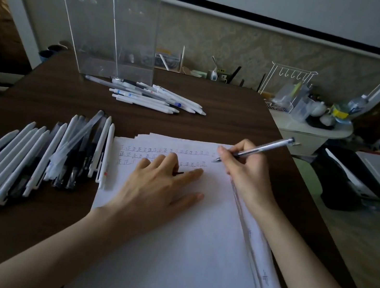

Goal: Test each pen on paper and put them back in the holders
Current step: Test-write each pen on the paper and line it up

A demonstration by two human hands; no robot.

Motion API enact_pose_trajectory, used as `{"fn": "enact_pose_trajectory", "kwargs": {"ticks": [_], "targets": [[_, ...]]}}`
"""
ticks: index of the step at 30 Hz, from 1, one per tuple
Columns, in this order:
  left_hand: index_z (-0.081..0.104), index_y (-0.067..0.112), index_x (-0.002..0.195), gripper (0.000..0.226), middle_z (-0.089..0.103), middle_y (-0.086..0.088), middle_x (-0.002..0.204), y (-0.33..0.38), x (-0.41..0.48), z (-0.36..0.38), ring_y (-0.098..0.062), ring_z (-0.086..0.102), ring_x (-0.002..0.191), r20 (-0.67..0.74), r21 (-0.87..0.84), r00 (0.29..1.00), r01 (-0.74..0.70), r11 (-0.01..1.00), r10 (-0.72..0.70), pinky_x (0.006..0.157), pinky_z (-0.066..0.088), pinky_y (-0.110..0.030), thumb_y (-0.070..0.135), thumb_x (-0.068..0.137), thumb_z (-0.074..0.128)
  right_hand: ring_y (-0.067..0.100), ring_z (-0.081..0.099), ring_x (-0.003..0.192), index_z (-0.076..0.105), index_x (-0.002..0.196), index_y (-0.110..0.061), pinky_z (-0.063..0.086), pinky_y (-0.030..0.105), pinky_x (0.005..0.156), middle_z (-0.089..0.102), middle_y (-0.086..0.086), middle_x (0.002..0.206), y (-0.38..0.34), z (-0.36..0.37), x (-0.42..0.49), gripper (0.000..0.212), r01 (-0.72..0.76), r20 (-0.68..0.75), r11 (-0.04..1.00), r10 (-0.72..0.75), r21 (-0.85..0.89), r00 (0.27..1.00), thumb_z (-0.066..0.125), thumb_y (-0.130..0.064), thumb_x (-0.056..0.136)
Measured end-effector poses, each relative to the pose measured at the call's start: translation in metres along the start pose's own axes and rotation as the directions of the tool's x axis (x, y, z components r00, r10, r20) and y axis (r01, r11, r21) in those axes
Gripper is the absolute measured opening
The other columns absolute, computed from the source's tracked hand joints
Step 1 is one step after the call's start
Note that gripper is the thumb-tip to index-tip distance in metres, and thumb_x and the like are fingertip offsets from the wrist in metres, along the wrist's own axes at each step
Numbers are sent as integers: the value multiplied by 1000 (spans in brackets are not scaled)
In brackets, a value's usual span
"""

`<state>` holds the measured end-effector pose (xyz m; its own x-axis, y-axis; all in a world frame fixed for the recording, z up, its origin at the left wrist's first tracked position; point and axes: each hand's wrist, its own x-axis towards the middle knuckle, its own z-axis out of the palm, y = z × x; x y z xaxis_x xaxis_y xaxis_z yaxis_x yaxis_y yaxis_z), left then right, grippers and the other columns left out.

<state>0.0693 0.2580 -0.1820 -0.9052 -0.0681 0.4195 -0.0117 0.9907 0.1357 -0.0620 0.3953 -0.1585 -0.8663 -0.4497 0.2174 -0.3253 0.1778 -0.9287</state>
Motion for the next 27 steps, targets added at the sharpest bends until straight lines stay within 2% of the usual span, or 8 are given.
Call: {"fn": "enact_pose_trajectory", "kwargs": {"ticks": [3,8,12,16,20,24,27], "targets": [[60,34,117,48,34,4,81,0,0,2,-21,50,69,-8,25,1000,-3,1000,3,62,33,-30,59,88,30,6,47,42,43,67,-10,42,21,51,50,0,48,1,5,2,28,56,-1,990,-56,-129,998,59,-10,90],[60,32,117,49,32,4,81,0,2,3,-22,48,69,-4,20,1000,1,1000,-1,62,32,-30,58,88,31,0,52,44,42,66,-12,41,12,53,54,1,51,2,6,5,30,94,24,983,-92,-159,996,58,-10,91],[60,32,118,50,32,4,81,1,2,3,-22,48,70,4,21,1000,13,1000,-13,63,31,-30,58,87,30,2,51,45,42,66,-14,41,14,53,53,0,50,3,8,6,30,86,27,978,-83,-191,996,59,-12,90],[61,31,116,50,32,4,81,1,2,2,-22,48,69,-2,9,1000,19,1000,-19,62,32,-30,58,87,32,1,52,45,44,69,-8,43,14,52,52,0,52,3,7,5,26,86,19,978,-84,-188,996,59,-11,91],[61,31,117,50,34,3,81,2,2,1,-22,48,70,18,-8,1000,24,1000,-24,63,34,-31,58,87,31,7,48,44,45,71,2,43,26,53,49,4,49,2,6,5,24,71,17,978,-69,-197,997,58,-8,89],[61,31,116,50,35,3,80,2,2,1,-22,49,69,20,-8,999,30,1000,-30,63,34,-31,58,87,32,3,49,44,47,75,5,41,17,51,50,5,51,2,7,5,23,71,5,978,-71,-194,997,58,-9,89],[61,32,116,50,33,4,81,2,2,1,-22,48,69,24,-11,999,32,999,-31,63,32,-31,58,87,31,5,50,45,48,76,4,43,19,51,51,3,50,2,6,5,22,68,6,978,-69,-196,998,58,-9,90]]}}
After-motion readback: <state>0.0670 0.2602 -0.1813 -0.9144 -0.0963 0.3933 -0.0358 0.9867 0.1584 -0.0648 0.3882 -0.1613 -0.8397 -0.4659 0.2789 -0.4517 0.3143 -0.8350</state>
